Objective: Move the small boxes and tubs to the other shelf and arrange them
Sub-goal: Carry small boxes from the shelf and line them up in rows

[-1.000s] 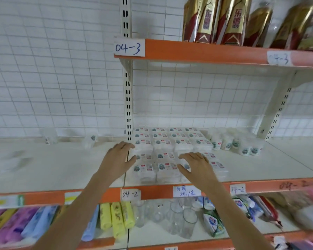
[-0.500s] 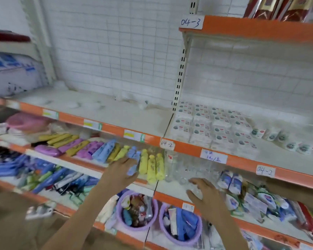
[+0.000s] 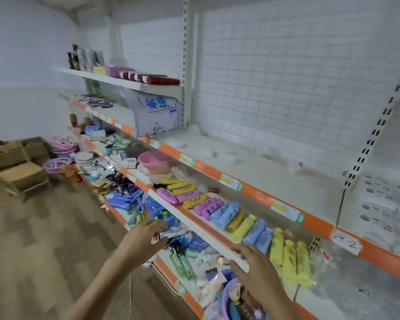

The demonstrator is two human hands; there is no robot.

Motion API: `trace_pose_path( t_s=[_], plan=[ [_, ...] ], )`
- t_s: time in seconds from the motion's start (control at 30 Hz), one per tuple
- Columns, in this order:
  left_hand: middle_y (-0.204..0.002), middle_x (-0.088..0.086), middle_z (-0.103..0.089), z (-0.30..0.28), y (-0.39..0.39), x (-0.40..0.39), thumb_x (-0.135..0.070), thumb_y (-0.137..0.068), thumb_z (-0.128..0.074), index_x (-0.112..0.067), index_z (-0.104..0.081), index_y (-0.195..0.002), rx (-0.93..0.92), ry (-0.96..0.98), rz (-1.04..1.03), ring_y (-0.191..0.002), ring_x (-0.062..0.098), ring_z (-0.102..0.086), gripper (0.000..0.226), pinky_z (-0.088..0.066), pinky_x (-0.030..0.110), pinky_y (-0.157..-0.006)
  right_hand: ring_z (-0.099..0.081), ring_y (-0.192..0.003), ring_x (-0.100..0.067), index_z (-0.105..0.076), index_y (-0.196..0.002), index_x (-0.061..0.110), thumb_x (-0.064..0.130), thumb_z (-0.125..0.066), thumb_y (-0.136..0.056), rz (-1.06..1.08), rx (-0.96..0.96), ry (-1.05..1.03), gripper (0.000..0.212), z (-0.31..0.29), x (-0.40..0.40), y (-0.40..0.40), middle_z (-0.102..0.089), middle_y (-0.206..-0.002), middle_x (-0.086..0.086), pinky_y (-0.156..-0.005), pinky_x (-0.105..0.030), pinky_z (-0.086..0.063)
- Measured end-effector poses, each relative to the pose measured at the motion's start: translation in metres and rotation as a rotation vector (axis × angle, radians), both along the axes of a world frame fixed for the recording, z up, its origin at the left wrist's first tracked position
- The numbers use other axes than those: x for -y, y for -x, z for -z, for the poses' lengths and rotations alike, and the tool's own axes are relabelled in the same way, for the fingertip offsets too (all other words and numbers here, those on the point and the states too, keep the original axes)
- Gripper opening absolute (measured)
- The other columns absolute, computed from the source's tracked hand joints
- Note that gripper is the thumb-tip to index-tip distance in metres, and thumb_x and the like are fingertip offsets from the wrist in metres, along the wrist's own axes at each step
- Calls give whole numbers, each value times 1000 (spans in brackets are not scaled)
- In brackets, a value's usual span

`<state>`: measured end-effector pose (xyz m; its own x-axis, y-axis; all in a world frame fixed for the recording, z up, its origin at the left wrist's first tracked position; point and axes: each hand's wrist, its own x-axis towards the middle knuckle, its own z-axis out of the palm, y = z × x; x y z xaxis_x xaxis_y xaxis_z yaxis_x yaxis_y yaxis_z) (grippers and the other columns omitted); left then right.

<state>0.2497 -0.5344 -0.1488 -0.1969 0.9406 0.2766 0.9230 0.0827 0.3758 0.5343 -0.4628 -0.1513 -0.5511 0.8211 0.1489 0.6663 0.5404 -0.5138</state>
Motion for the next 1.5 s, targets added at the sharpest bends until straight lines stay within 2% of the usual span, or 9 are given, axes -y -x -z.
trace_pose_path(
  t_s=[0.13,0.37,0.5,0.67,0.8,1.07,1.3,1.4,1.5],
  plan=[
    [-116,-8,-60,-7,70,-20,-32,-87,-56,-25,-57,-117,-14,-4,-31,-94,7,-60,31,-46,19,-75,-49,-100,1,-53,-119,30,38,-51,-91,-28,-43,-47,29,-5,-35,76,-48,-107,21,-83,-14,-39],
    [-114,-8,-56,-35,185,-77,-33,-91,-52,-23,-52,-124,-42,14,29,-94,7,-55,33,-39,10,-71,-53,-104,-4,-54,-117,30,37,-54,-90,-16,-18,-106,28,-32,-96,181,-54,-112,15,-78,-18,-41],
    [-118,-4,-57,-56,229,-117,-29,-90,-55,-21,-52,-125,3,-31,53,-100,12,-57,35,-45,22,-80,-50,-99,-2,-55,-117,31,33,-56,-89,18,-29,-140,28,-51,-129,210,-51,-109,17,-78,-17,-37],
    [-101,-2,-60,-76,267,-187,-24,-87,-61,-15,-58,-116,35,-124,104,-87,12,-54,30,-43,22,-73,-55,-94,-8,-59,-113,24,33,-58,-88,58,-41,-215,26,-77,-185,233,-58,-104,10,-76,-22,-41],
    [-98,0,-61,-83,281,-260,-21,-84,-64,-13,-62,-110,81,-172,145,-88,14,-55,27,-43,25,-79,-54,-95,-10,-57,-113,26,30,-59,-87,113,-34,-225,27,-90,-241,246,-56,-105,9,-79,-27,-43],
    [-114,2,-56,-70,307,-407,-25,-85,-64,-19,-54,-119,113,35,221,-99,15,-55,36,-45,24,-82,-38,-123,-23,-41,-133,26,47,-56,-86,150,265,15,53,-63,-370,272,-39,-130,-5,-100,-35,-37],
    [-122,-2,-44,-33,317,-486,-20,-82,-66,-22,-50,-126,77,209,265,-108,11,-46,47,-33,15,-89,-33,-121,-20,-42,-131,27,39,-63,-82,137,291,-66,54,-41,-436,288,-41,-129,2,-98,-32,-37],
    [-123,-2,-42,-22,325,-505,-25,-80,-70,-21,-47,-128,58,185,303,-107,8,-45,53,-33,14,-94,-42,-119,-18,-47,-128,28,31,-66,-82,120,217,-52,50,-37,-460,292,-44,-130,5,-99,-31,-37],
    [-133,1,-43,-18,330,-520,-57,-68,-59,-17,-46,-130,49,156,326,-117,15,-46,75,-35,16,-92,-48,-116,-16,-51,-124,28,20,-67,-80,93,139,-9,48,-35,-479,294,-45,-127,6,-98,-31,-39]
  ],
)
